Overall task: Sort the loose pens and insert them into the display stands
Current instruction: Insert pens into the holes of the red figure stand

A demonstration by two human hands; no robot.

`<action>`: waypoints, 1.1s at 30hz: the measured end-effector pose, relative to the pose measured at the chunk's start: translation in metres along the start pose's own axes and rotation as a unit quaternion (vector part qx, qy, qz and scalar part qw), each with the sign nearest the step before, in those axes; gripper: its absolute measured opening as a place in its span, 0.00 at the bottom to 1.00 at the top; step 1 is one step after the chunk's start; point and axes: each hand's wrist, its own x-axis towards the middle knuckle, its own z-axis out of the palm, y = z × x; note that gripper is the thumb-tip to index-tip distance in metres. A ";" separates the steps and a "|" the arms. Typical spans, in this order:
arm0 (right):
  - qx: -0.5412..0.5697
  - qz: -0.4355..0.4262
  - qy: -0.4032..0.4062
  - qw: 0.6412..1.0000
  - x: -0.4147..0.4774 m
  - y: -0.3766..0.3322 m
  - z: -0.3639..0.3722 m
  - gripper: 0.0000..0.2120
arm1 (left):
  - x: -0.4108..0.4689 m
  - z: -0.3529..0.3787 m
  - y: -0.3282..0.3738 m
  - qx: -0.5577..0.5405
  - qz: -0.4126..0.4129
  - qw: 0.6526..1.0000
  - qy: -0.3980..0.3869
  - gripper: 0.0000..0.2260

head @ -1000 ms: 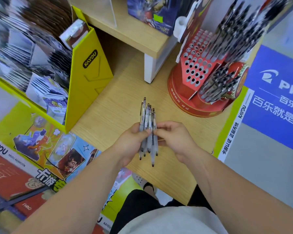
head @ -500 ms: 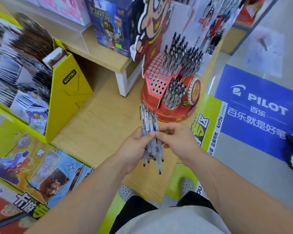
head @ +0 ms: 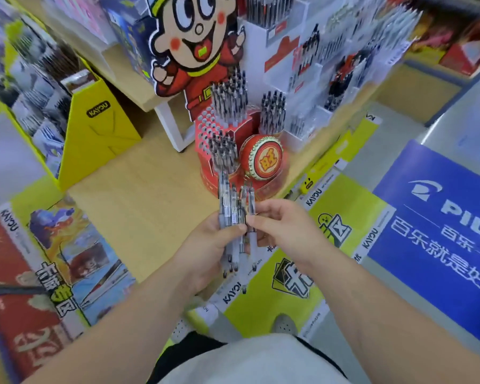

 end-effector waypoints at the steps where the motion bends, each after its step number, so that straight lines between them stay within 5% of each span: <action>1: 0.006 -0.004 -0.008 1.000 -0.006 -0.003 -0.011 0.07 | -0.002 0.013 -0.001 -0.003 0.001 1.000 0.003 0.12; 6: 0.000 -0.018 -0.037 0.999 -0.015 -0.023 -0.052 0.31 | -0.003 0.053 0.002 0.046 0.016 0.998 0.030 0.09; 9: -0.021 -0.028 -0.052 0.998 -0.003 -0.038 -0.064 0.37 | -0.002 0.053 0.013 0.025 0.041 0.997 0.064 0.06; 18: -0.030 -0.103 -0.012 0.994 0.056 -0.100 -0.064 0.27 | 0.030 0.022 0.055 -0.094 0.100 0.975 0.177 0.02; 33: 0.031 -0.194 0.072 0.978 0.151 -0.194 -0.090 0.12 | 0.118 0.012 0.136 -0.141 0.149 0.963 0.177 0.07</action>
